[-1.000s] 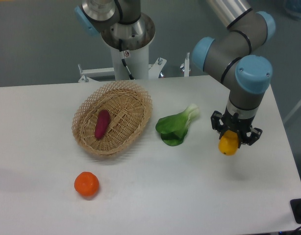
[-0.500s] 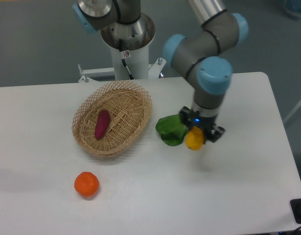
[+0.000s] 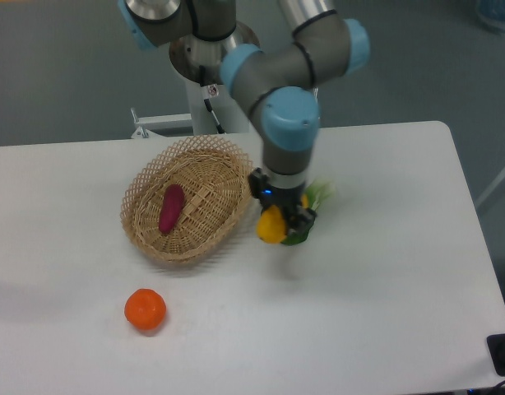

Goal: Place the mango in the basket
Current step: 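Carry the held yellow mango over the bok choy toward the wicker basket, then lower the mango into the basket beside the purple sweet potato and release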

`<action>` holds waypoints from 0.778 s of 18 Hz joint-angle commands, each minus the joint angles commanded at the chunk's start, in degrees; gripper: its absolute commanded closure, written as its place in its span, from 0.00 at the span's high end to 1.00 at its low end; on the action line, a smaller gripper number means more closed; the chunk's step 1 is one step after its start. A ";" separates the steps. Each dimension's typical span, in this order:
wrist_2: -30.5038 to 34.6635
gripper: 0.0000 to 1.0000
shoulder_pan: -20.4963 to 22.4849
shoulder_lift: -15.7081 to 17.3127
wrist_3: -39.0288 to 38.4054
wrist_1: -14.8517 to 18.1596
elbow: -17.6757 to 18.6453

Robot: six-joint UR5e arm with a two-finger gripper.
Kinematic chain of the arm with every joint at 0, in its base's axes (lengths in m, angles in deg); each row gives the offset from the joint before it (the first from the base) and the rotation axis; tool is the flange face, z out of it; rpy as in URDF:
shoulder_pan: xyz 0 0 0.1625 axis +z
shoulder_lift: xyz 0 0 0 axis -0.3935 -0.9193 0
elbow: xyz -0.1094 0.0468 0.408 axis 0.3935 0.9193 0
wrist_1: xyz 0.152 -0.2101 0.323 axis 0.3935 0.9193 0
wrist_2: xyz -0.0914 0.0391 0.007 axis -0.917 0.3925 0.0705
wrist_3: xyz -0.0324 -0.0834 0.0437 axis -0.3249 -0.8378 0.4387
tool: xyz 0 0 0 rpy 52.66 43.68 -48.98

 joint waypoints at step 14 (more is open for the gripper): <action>0.53 0.56 -8.53 7.74 0.79 -4.31 13.28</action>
